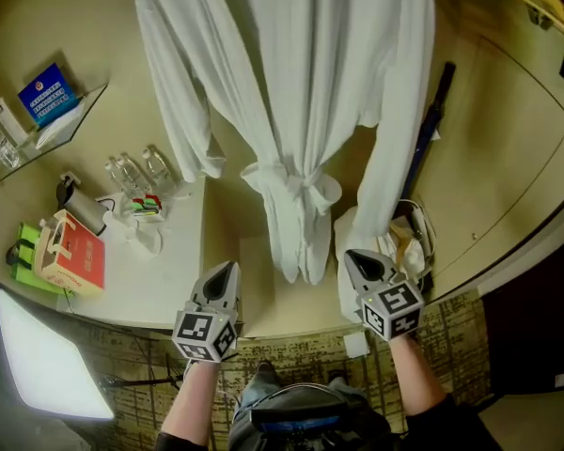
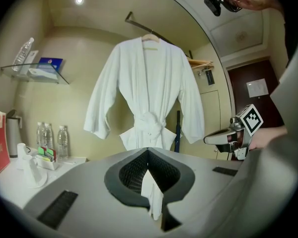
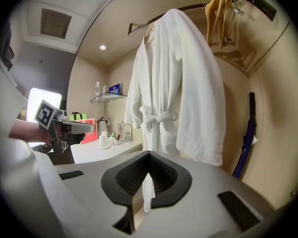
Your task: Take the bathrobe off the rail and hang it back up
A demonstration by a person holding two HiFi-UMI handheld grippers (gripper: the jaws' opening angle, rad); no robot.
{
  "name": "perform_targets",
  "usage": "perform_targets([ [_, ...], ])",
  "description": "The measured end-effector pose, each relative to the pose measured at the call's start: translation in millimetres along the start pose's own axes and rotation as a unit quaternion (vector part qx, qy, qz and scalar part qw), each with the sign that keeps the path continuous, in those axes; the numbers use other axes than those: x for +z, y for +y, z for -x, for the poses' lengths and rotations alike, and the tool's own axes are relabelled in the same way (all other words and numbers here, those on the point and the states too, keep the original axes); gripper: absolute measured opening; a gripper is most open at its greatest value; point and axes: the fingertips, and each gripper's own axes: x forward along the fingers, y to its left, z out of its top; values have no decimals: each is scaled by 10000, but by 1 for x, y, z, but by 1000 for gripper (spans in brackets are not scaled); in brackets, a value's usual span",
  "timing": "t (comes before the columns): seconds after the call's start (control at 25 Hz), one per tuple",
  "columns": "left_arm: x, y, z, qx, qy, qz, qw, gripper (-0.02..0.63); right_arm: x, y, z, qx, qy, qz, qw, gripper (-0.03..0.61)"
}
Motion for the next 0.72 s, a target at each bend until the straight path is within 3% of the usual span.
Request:
perform_targets([
  [0.48,13,37,-2,-819,-75,-258,9963,0,17,46,-30,-573,31,26,9983,14],
  [0.72,25,48,-7,-799,-181,-365,9960,0,35,58,-47,-494,-89,141,9986,14],
])
